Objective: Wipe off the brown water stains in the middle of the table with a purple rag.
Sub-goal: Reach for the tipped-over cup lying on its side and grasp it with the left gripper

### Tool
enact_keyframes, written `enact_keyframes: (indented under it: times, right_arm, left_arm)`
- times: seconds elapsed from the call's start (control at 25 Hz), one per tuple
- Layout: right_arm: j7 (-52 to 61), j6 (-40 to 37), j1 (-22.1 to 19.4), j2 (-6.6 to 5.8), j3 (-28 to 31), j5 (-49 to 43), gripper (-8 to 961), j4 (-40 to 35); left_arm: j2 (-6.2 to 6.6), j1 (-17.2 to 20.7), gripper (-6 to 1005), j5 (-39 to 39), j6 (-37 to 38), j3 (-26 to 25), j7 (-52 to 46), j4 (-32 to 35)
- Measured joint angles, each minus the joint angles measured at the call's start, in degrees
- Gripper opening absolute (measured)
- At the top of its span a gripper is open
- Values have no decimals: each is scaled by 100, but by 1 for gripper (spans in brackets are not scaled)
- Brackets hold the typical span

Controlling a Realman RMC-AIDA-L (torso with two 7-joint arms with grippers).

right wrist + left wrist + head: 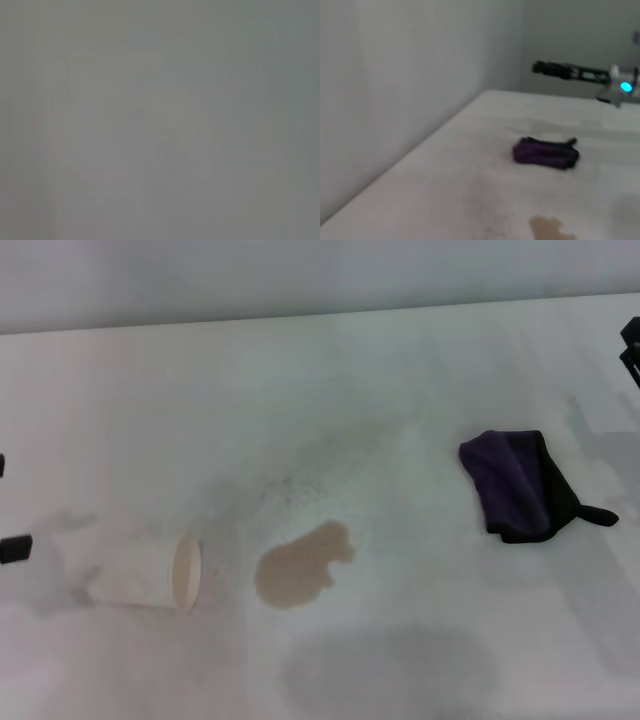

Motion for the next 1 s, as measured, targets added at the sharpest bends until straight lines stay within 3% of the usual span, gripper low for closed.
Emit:
enact_keyframes:
  times: [0.24, 0.44, 0.8, 1.0]
  right_arm:
    - [8, 163, -91, -5, 5, 7, 770, 131]
    - [10, 312, -121, -7, 9, 9, 770, 263]
    - [7, 341, -141, -9, -42, -10, 770, 443]
    - [-3, 358, -167, -9, -48, -10, 770, 457]
  left_arm:
    - [2, -36, 875, 504, 313, -35, 80, 786]
    - [-124, -101, 875, 1071, 305, -53, 290, 1252]
    - [-693, -333, 876, 2132, -141, -66, 1146, 1074]
    - [-872, -453, 876, 2273, -465, -63, 1527, 596]
